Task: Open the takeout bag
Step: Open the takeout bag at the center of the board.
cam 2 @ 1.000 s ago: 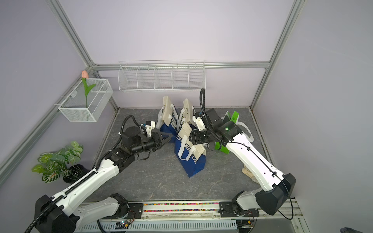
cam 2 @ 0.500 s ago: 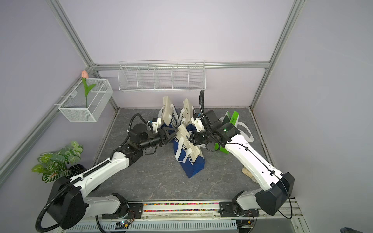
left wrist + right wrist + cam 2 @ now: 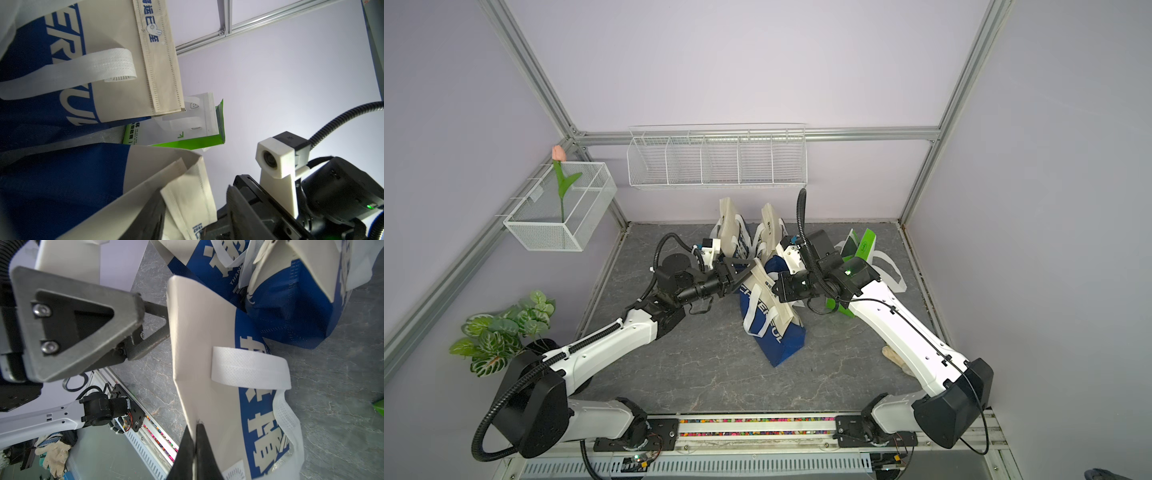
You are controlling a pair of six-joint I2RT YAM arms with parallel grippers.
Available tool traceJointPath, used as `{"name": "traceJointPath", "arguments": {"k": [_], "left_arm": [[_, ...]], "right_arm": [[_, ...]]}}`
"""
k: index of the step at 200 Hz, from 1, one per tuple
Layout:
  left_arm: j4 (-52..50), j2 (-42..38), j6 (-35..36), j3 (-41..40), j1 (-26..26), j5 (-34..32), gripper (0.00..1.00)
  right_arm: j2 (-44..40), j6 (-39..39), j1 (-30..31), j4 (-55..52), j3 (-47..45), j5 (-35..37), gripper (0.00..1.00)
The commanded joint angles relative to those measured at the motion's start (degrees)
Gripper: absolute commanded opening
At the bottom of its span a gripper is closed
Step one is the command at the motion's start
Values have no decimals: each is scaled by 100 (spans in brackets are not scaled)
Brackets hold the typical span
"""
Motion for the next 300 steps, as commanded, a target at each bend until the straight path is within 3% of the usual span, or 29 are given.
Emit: {"name": "traceJointPath", "arguments": {"k": [1,129,183,253,275,300], "left_arm": [[248,72,-97,285,-103,140,49],[55,108,58,410,-288,61,29],[-349,86,253,404,-351,-63,0],[-2068,-451,773,779,-354,-652,0],[-2578,-715,811,786,-352,-921,0],[-3050,-922,770,779,-355,-1086,0]], "right_arm": [[-132,58,-15,131,-41,-207,7],[-120,57,-19,-45,49,-128,7],[-87,41,-2,-106,123,-68,7],[-31,-111,267,-316,232,606,8],[35,-195,635,-503,408,1457,17],[3,-246,1137,-684,607,2753,43]]}}
